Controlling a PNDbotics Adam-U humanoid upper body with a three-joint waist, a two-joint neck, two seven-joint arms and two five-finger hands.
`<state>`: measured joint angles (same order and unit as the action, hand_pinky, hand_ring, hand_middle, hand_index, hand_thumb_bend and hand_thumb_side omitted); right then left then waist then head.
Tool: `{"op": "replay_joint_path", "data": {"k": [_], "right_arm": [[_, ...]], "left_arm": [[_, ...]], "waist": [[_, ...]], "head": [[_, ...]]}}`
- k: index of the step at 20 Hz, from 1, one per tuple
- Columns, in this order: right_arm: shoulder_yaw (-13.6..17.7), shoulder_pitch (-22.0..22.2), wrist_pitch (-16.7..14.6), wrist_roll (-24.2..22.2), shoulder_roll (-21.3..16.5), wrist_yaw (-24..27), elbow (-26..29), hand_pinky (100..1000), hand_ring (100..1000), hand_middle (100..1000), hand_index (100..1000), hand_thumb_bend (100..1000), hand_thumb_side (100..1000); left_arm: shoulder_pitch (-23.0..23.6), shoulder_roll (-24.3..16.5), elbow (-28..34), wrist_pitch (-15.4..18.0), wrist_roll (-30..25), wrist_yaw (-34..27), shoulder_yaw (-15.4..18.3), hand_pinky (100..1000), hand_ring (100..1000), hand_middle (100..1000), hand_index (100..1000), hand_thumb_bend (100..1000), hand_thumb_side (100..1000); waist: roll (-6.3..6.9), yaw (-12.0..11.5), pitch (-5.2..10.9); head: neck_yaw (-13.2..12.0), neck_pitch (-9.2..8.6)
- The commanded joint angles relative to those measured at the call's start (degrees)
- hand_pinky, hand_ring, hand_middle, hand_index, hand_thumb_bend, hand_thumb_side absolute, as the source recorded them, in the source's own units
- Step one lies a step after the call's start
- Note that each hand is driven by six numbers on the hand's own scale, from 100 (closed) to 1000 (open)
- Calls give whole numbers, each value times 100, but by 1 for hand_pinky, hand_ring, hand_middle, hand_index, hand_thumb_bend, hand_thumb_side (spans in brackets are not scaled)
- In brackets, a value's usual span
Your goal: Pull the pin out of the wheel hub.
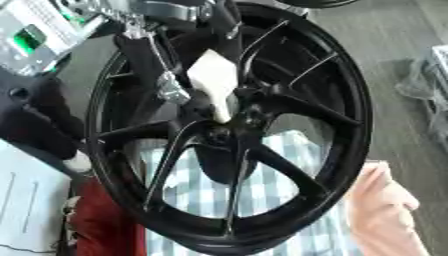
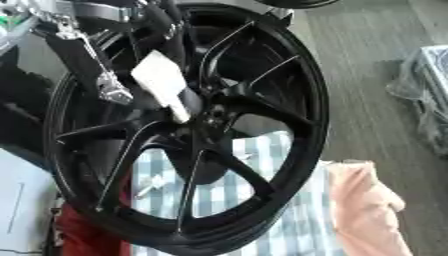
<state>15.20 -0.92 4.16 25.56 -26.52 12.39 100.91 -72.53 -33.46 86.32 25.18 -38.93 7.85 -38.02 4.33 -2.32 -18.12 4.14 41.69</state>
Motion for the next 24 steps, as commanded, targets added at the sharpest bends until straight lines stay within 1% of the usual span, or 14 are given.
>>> {"op": "replay_joint_path", "data": {"k": [1,4,8,11,12,13,15,18,21,24], "right_arm": [[30,1,-3,-4,-175,14,77,740,634,625,809,100,540],[45,6,-8,11,-170,21,80,740,634,625,809,100,540],[62,19,-10,23,-166,22,78,740,634,626,809,100,540],[83,30,-15,37,-165,19,82,740,635,626,809,100,539],[93,37,-16,44,-164,18,83,741,635,627,809,100,539],[101,42,-17,50,-162,16,84,741,635,627,809,100,539],[112,50,-20,58,-160,13,87,741,635,627,809,100,538],[123,61,-22,61,-157,8,90,741,635,628,809,100,538],[136,63,-24,65,-150,5,91,741,636,628,809,100,537],[162,62,-32,84,-137,9,97,742,636,628,810,100,537]], "left_arm": [[-119,-260,242,1046,-1304,-312,410,685,603,434,186,255,180],[-85,-408,406,809,-1304,-557,739,685,605,431,187,269,172],[82,-718,502,495,-1304,-904,1305,684,599,422,186,262,151],[320,-1040,539,299,-1302,-1151,1751,682,594,415,187,254,131],[427,-1165,531,235,-1292,-1217,1918,681,591,412,187,285,100],[548,-1291,522,175,-1262,-1277,2081,680,590,410,188,242,120],[826,-1552,510,92,-1150,-1367,2387,679,588,406,187,235,110],[1266,-1882,396,-13,-930,-1343,2766,678,585,403,191,208,107],[1693,-2119,156,-88,-691,-1138,3133,678,582,399,194,189,103],[2077,-2298,-190,-162,-419,-823,3499,679,581,403,205,211,105]], "waist": [[-36,-9,136],[-41,-20,136],[-40,-48,133],[-42,-75,127],[-44,-86,124],[-46,-97,121],[-50,-109,113],[-55,-125,101],[-63,-131,87],[-72,-135,73]], "head": [[9,4],[15,2],[42,6],[77,3],[87,1],[101,-4],[117,-21],[133,-48],[145,-74],[173,-88]]}}
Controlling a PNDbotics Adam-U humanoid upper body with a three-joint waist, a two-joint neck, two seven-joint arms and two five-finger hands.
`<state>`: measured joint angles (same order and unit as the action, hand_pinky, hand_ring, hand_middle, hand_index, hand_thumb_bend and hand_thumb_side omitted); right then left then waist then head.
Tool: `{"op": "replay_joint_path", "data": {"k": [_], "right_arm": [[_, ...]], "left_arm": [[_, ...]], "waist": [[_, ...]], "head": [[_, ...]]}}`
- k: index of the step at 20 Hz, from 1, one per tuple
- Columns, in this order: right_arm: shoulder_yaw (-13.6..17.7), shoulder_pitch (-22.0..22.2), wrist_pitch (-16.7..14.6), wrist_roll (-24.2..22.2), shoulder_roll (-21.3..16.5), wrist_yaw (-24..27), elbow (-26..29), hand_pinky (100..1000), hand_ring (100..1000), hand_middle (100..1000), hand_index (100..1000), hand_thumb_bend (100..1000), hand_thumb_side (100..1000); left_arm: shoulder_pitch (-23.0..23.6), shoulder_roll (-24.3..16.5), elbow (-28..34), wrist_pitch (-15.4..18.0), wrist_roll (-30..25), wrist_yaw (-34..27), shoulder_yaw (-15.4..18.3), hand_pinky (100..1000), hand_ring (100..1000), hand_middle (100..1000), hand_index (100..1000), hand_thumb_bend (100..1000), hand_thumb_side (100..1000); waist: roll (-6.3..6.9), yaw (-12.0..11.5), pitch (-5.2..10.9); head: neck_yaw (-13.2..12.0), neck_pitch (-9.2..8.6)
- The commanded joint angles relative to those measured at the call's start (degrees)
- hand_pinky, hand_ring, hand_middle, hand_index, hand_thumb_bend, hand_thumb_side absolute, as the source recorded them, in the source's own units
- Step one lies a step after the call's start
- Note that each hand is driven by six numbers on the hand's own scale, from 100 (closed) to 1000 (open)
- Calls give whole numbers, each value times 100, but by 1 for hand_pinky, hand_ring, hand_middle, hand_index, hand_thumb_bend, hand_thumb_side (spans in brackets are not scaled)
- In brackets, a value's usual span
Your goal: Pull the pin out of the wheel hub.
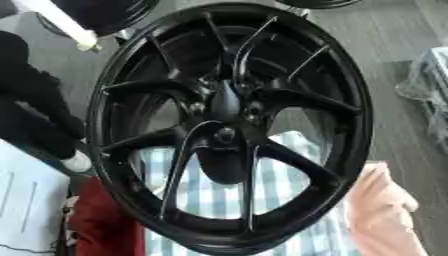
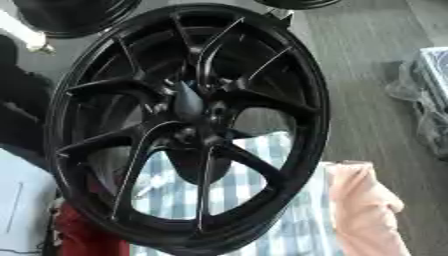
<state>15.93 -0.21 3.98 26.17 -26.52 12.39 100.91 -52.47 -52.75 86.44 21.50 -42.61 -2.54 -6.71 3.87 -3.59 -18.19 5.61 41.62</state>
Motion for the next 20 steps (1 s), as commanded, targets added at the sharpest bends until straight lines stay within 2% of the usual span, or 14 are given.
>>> {"op": "replay_joint_path", "data": {"k": [1,4,5,7,9,10,11,12,13,14,15,16,20], "right_arm": [[99,-10,-16,32,-133,11,99,742,636,628,810,100,537],[126,-6,-23,60,-120,17,102,742,636,628,810,100,537],[131,-5,-24,66,-117,18,102,742,636,628,810,100,536],[141,3,-27,76,-110,18,102,742,636,628,810,100,536],[146,13,-28,79,-107,14,103,742,636,629,810,100,535],[148,19,-29,80,-106,11,105,742,636,629,810,100,535],[150,23,-30,81,-105,9,106,742,636,629,810,100,535],[152,27,-30,81,-104,8,108,742,636,629,810,100,535],[153,29,-30,80,-104,7,109,742,636,629,810,100,535],[153,29,-29,79,-104,6,109,742,636,629,810,100,535],[152,27,-27,77,-104,7,109,742,636,629,810,100,535],[150,24,-24,73,-105,9,108,742,636,629,810,100,535],[149,21,-21,70,-103,15,106,742,636,629,810,100,535]], "left_arm": [[187,-421,-318,187,35,359,474,681,582,407,216,231,108],[509,-540,-651,129,296,844,775,686,585,420,239,283,118],[586,-559,-723,123,382,1004,849,705,589,449,286,322,140],[797,-587,-879,81,441,1352,977,738,610,490,341,317,160],[964,-583,-976,121,279,1483,1048,808,692,568,526,315,180],[1029,-583,-995,155,167,1513,1080,824,719,597,588,314,178],[1075,-580,-1005,186,74,1527,1116,846,753,635,701,302,161],[1124,-564,-1020,199,18,1541,1157,857,770,669,781,267,266],[1166,-550,-1034,198,1,1574,1194,873,792,703,832,235,542],[1199,-538,-1050,185,12,1630,1220,885,807,724,860,258,835],[1228,-527,-1086,145,46,1721,1241,888,811,730,867,270,929],[1245,-512,-1119,101,97,1821,1253,892,816,737,876,284,994],[1247,-431,-1174,9,314,2019,1267,892,818,740,887,267,1000]], "waist": [[-28,-10,75],[-34,-19,62],[-36,-20,59],[-43,-34,52],[-48,-44,50],[-52,-52,50],[-54,-56,50],[-58,-63,51],[-61,-65,51],[-63,-66,51],[-65,-64,51],[-66,-62,50],[-69,-54,48]], "head": [[34,-84],[62,-88],[65,-88],[76,-87],[79,-84],[81,-87],[82,-89],[81,-96],[87,-105],[97,-113],[102,-119],[105,-124],[108,-114]]}}
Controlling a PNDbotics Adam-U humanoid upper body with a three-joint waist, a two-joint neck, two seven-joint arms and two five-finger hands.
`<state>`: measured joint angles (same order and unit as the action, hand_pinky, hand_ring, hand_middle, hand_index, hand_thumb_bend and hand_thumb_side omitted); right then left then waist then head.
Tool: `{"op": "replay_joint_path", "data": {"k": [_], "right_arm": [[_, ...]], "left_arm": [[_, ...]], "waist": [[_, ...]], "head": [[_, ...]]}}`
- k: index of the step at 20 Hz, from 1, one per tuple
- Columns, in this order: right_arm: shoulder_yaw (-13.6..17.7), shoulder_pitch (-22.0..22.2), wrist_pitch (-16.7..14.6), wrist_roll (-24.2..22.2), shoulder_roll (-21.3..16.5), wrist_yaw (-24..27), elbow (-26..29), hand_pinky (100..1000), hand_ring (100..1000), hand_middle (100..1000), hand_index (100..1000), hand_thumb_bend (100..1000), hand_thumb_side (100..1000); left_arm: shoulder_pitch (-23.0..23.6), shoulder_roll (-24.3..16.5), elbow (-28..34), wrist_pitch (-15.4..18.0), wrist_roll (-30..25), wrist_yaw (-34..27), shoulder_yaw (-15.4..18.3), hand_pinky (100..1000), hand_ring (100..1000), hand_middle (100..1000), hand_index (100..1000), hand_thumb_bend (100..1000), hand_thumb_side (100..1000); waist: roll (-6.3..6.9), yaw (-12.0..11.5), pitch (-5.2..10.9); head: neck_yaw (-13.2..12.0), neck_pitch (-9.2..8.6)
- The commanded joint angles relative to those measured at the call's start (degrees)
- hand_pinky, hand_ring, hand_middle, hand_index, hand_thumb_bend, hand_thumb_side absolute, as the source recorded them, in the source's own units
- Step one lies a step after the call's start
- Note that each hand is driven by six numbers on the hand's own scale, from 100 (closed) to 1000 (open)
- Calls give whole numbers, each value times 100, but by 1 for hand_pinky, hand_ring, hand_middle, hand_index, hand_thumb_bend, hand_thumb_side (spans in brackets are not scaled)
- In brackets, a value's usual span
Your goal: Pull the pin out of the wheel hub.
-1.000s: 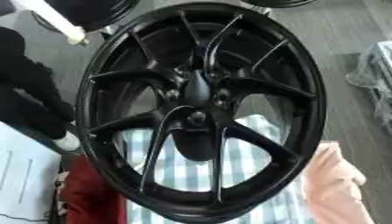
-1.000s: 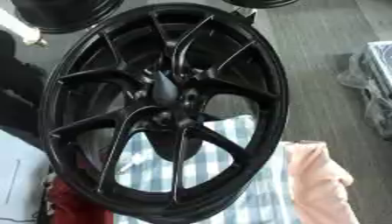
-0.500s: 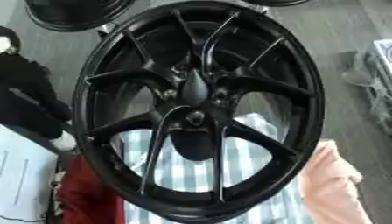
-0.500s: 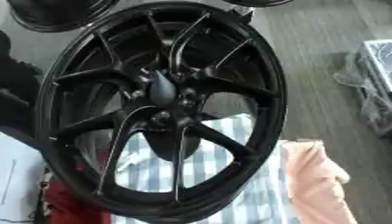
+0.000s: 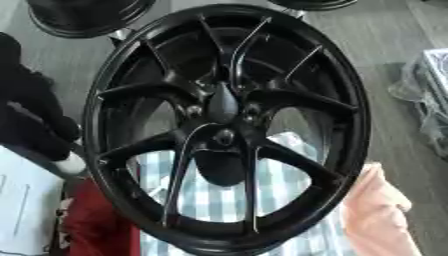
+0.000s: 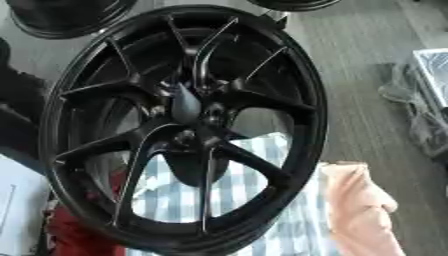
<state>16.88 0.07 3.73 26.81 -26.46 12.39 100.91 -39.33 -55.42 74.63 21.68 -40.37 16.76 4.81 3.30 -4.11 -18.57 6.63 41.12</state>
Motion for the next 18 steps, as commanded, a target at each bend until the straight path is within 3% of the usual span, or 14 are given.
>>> {"op": "replay_joint_path", "data": {"k": [1,6,8,9,11,12,18], "right_arm": [[52,-7,4,6,-108,15,106,742,636,629,810,100,535],[47,-10,4,2,-107,15,105,743,636,630,810,100,535],[42,-11,5,-3,-112,15,105,743,636,630,810,100,534],[40,-13,5,-5,-113,16,106,743,636,630,810,100,534],[39,-9,6,-8,-115,14,104,743,636,630,810,100,534],[36,-7,6,-11,-114,14,104,743,636,630,810,100,534],[25,-21,1,-25,-86,27,101,743,636,631,810,100,534]], "left_arm": [[-69,-148,4,-12,116,88,101,891,817,740,887,243,1000],[-94,-103,36,32,28,-75,39,886,812,732,879,196,997],[-110,-92,52,13,30,-142,42,881,806,724,870,100,945],[-109,-78,64,-7,50,-217,42,876,800,717,864,100,928],[-115,-15,103,-183,282,-511,82,839,759,664,816,100,614],[-120,39,160,-329,500,-660,97,812,733,640,792,100,520],[-71,734,727,-1477,1826,-2359,79,777,687,607,766,100,602]], "waist": [[-12,-1,85],[-14,2,85],[-12,2,88],[-11,2,89],[-12,-7,93],[-16,-9,95],[-56,3,91]], "head": [[2,-60],[-9,-56],[-14,-58],[-13,-56],[-13,-47],[-18,-45],[-72,-57]]}}
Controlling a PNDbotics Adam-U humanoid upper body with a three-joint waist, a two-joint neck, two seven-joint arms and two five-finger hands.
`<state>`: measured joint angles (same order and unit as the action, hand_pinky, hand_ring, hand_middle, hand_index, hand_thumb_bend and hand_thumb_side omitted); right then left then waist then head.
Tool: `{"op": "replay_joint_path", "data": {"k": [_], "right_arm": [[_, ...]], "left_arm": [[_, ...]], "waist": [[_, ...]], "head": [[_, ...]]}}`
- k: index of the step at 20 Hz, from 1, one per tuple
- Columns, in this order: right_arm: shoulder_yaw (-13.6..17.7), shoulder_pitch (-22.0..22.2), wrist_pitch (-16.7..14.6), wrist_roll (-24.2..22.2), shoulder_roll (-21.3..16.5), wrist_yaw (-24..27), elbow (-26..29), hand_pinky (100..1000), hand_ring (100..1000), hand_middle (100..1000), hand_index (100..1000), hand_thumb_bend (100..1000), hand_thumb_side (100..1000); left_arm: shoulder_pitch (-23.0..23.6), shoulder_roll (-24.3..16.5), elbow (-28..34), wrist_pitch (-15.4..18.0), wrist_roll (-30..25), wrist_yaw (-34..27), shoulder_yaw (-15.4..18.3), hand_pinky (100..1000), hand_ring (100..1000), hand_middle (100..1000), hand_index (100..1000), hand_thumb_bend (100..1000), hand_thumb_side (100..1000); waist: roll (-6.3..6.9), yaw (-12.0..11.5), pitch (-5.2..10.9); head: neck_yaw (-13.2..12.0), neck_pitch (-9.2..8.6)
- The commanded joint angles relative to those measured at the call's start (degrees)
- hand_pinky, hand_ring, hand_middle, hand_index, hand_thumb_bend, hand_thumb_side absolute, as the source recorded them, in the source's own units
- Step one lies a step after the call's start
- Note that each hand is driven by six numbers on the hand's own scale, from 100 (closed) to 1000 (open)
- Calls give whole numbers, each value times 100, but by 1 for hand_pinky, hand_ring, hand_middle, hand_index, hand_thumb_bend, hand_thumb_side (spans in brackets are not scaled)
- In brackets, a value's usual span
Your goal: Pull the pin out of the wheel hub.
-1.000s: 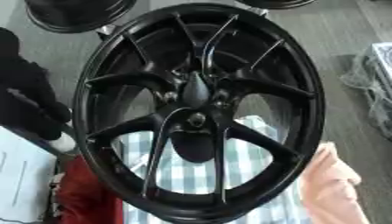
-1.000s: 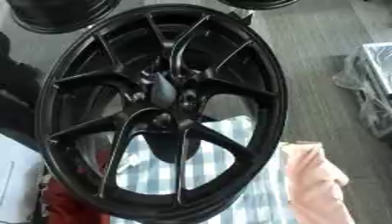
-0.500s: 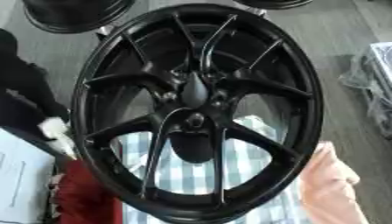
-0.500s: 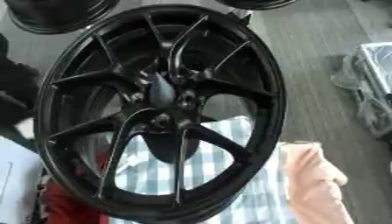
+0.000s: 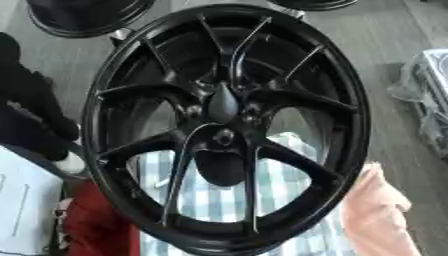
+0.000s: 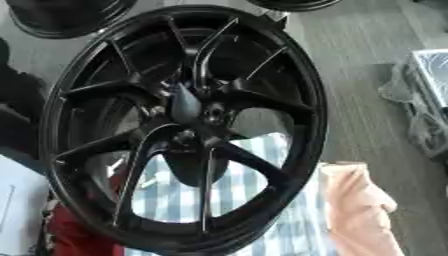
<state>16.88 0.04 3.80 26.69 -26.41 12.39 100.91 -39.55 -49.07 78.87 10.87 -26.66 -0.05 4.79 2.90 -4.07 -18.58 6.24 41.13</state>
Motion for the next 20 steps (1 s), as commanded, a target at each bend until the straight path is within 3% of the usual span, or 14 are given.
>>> {"op": "replay_joint_path", "data": {"k": [1,4,11,16,20], "right_arm": [[22,-25,-8,-17,-84,30,102,743,636,631,810,100,533],[19,-45,-14,-18,-64,44,101,743,636,630,810,100,533],[12,-66,-28,-14,-25,70,100,743,636,631,810,100,532],[15,-82,-59,51,10,115,90,744,638,633,812,100,535],[15,-98,-127,130,16,196,25,745,641,637,815,100,539]], "left_arm": [[-14,247,455,-584,623,-1056,67,774,684,604,764,100,607],[120,594,954,-929,948,-1669,19,769,675,595,757,100,621],[456,1593,1535,-1264,1348,-2644,-19,772,677,603,759,100,684],[615,2336,1562,-1432,1268,-2886,-44,787,703,641,788,214,716],[690,2708,1424,-1388,1122,-2820,-34,792,722,669,804,258,740]], "waist": [[-27,4,89],[-54,20,79],[-111,24,60],[-163,29,41],[-184,32,32]], "head": [[-40,-60],[-61,-62],[-124,-80],[-166,-106],[-178,-111]]}}
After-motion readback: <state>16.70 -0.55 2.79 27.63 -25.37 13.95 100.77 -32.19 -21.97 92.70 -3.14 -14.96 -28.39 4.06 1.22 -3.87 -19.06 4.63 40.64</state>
